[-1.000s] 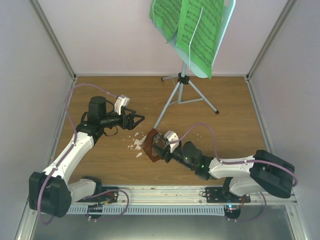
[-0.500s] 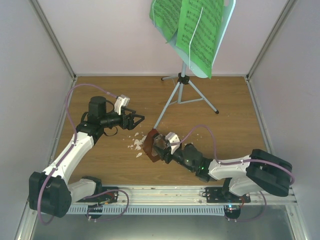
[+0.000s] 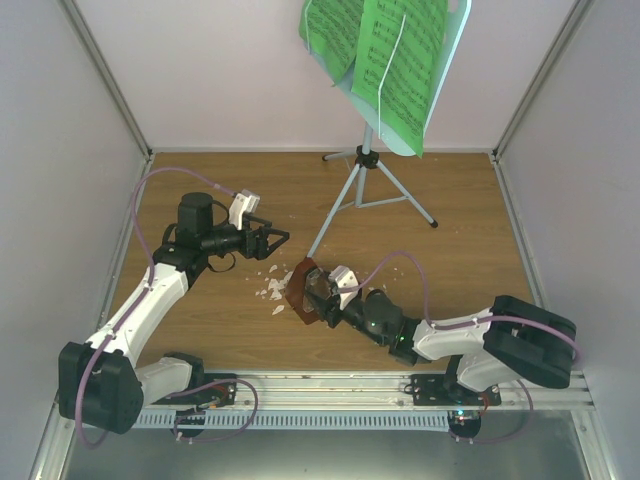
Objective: Pack up the instrument practice props
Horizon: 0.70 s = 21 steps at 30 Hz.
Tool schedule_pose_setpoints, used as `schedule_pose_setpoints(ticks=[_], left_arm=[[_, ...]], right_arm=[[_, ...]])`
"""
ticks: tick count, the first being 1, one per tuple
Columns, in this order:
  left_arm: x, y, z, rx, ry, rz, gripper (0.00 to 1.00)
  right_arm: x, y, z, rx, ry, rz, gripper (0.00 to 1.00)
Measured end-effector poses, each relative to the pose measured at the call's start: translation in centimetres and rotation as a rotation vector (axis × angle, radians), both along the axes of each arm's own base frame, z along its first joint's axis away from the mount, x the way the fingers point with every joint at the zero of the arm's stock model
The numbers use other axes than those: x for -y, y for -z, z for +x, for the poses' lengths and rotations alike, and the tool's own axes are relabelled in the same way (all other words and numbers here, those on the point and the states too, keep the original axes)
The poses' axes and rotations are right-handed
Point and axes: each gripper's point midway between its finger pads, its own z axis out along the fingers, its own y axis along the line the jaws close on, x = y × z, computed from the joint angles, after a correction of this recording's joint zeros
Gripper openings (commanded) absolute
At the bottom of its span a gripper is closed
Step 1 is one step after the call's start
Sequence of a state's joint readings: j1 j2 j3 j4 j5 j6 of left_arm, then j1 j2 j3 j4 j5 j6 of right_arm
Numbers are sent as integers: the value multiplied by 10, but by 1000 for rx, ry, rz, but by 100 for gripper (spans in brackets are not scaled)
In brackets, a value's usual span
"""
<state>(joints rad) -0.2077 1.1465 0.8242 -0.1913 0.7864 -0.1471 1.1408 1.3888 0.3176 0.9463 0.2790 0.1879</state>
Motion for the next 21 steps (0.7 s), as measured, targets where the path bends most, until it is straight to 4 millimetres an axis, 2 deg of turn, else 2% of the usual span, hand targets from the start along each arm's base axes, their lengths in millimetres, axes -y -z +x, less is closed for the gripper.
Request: schedule_pose_setpoints(ticks=[5, 7, 11, 15, 17, 18, 21], left_arm=[[0, 0, 0, -1, 0, 0, 87], [0, 0, 0, -1, 1, 0, 87], [0, 0, 0, -1, 1, 0, 88], [0, 0, 0, -1, 1, 0, 92], [0, 0, 0, 0, 1, 0, 96], [0, 0, 0, 0, 1, 0, 99], [0, 0, -1, 3, 1, 1, 99]], right_arm=[[0, 0, 0, 0, 3, -2, 58], [0, 0, 0, 0, 4, -2, 66], [-1, 4, -1, -15, -3, -27, 89], [2, 15, -8, -38, -22, -91, 99], [6, 8, -9, -34, -21, -90, 99], [13, -14, -11, -14, -16, -47, 100], [24, -23, -12, -20, -3, -31, 100]])
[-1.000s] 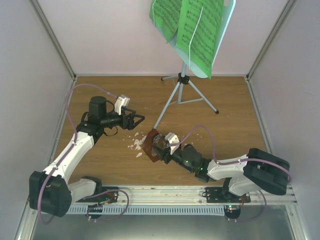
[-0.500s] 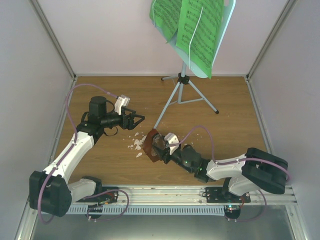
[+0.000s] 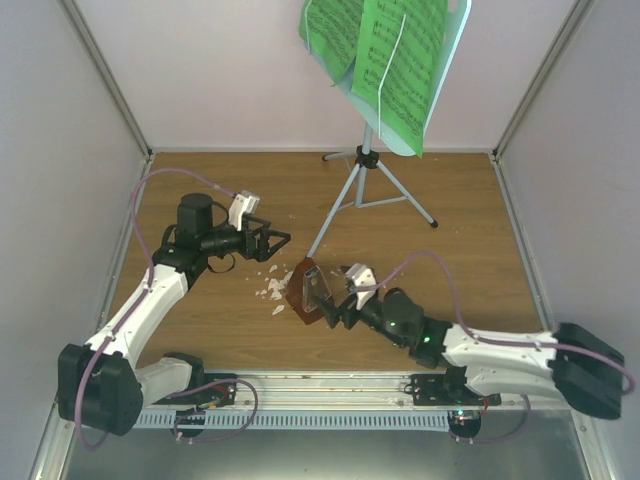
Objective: Pack up the instrument practice props
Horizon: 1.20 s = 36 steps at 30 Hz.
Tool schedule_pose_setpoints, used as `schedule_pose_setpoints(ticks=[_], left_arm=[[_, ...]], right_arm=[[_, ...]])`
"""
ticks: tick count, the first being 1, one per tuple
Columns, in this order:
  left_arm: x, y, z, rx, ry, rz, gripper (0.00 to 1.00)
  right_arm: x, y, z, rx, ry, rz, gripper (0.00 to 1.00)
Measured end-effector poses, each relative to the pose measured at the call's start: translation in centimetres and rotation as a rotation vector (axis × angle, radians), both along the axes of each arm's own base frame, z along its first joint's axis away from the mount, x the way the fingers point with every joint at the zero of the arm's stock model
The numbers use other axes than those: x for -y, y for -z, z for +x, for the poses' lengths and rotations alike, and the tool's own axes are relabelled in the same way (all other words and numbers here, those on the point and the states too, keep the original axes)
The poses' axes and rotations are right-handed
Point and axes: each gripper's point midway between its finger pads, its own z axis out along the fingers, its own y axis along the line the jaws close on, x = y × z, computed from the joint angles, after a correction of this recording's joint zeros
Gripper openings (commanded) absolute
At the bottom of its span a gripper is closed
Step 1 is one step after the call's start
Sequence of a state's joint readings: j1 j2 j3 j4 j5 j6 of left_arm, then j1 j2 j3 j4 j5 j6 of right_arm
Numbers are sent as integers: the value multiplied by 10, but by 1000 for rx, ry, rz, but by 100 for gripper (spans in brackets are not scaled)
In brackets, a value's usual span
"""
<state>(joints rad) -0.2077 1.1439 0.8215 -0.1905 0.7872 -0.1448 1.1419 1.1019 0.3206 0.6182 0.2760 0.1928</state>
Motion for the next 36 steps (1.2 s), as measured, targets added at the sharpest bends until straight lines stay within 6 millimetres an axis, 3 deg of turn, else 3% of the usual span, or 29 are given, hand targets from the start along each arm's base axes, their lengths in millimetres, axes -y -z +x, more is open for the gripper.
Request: schedule_pose_setpoints(ticks=[5, 11, 15, 20, 27, 36], left_arm=[[8, -11, -12, 59, 27, 9, 99], [61, -36, -68, 231, 154, 64, 99], [69, -20, -71, 230, 93, 164, 99], [64, 9, -63, 186, 8, 294, 99], [74, 24, -72, 160, 48, 317, 97], [79, 44, -72, 103, 67, 343, 68]], right_arm=[[49, -22, 25, -28, 141, 70, 100], [130, 8, 75, -165, 412, 22, 100], [165, 20, 88, -236, 501, 30, 100], [170, 19, 88, -258, 491, 74, 100], [169, 32, 81, -297, 474, 98, 99], [171, 28, 77, -294, 477, 138, 100]])
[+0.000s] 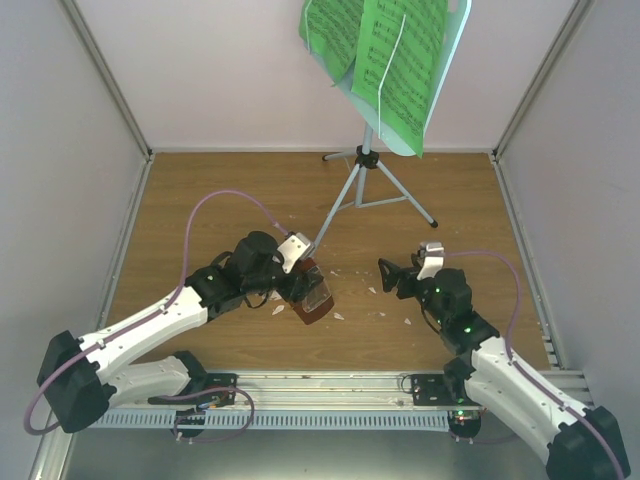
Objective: Pack up the instrument practice props
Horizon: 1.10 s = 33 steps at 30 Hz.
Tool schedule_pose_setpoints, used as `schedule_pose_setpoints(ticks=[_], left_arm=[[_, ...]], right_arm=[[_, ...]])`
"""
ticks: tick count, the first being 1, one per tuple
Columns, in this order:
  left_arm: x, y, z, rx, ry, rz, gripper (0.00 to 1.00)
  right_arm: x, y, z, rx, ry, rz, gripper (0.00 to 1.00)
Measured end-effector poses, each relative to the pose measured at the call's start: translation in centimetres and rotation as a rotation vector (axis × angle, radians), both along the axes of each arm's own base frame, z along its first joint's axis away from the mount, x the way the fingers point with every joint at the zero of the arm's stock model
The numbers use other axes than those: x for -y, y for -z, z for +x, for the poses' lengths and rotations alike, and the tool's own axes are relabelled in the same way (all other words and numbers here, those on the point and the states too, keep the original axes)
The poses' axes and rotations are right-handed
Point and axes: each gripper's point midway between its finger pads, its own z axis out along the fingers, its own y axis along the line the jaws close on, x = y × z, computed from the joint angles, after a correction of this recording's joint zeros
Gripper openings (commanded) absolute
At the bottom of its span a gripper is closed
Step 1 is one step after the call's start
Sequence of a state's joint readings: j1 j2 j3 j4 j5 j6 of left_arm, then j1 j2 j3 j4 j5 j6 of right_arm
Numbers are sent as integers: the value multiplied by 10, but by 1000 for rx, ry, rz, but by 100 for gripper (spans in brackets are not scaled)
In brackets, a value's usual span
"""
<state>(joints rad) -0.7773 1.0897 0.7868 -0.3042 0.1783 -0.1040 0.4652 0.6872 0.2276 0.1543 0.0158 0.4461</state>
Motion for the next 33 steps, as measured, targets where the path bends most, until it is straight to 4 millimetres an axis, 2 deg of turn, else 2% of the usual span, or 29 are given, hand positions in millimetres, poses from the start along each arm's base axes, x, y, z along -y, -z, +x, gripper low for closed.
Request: schedule_pose_setpoints(ticks=[7, 10, 17, 23, 29, 33], left_arm=[[-2, 1, 3, 12, -20, 11, 50], [-2, 0, 4, 21, -24, 17, 46], [-2, 0, 4, 32, -41, 25, 46], [2, -2, 8, 38, -160, 29, 43], [17, -6, 23, 61, -330, 12, 43], [35, -7, 32, 91, -397, 31, 43]], right_arm=[[1, -2, -2, 9, 3, 14, 100], [2, -3, -3, 15, 3, 16, 99], [2, -7, -3, 28, 3, 22, 100], [-2, -6, -6, 27, -26, 24, 100], [-12, -6, -11, 40, -93, 33, 100], [-16, -3, -14, 37, -124, 32, 100]])
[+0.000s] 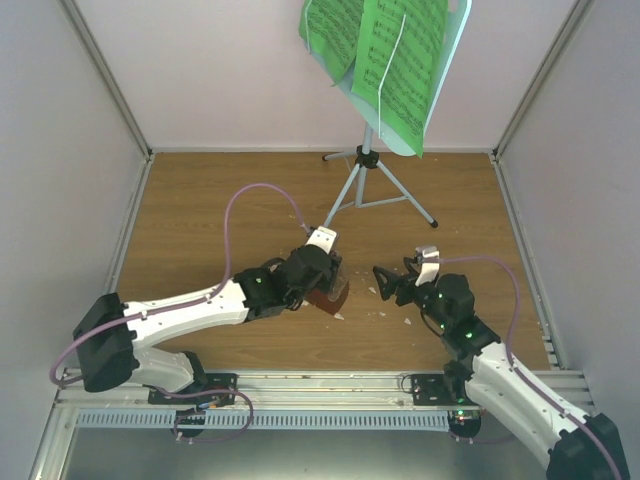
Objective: Pack up the instrument practice props
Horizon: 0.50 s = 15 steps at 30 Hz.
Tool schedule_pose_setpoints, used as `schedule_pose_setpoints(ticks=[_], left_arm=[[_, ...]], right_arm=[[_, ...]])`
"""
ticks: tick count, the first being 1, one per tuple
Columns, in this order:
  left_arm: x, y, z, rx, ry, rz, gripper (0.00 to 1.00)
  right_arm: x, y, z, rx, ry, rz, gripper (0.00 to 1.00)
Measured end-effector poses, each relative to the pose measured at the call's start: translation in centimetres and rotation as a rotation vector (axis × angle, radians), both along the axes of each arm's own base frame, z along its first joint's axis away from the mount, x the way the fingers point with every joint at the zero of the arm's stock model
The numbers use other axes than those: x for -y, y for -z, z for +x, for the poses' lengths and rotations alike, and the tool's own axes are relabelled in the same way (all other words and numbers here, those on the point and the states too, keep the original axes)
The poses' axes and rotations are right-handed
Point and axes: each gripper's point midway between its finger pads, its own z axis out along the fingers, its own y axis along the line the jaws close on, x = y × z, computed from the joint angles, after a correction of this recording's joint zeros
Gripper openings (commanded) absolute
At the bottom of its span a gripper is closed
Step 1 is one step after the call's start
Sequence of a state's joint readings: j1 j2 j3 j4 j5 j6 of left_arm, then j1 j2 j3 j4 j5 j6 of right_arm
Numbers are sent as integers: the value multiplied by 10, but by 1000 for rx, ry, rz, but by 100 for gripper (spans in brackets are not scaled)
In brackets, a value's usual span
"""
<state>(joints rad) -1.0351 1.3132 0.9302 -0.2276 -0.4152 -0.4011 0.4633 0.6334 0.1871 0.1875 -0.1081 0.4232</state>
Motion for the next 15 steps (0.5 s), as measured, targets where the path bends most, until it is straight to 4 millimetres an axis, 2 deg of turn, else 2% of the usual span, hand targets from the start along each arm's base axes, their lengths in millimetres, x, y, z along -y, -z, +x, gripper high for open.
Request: schedule_pose_setpoints(ticks=[4, 10, 13, 15], left_arm=[[10, 0, 4, 20, -32, -13, 43], [13, -9, 4, 64, -65, -42, 45], [18, -12, 4, 78, -68, -64, 53], [22, -8, 6, 77, -65, -64, 64]], right_arm=[[0, 2, -3, 4, -7, 4, 100], [2, 3, -7, 21, -7, 13, 100], [3, 4, -7, 21, -3, 12, 100], [4, 3, -7, 24, 2, 12, 100]])
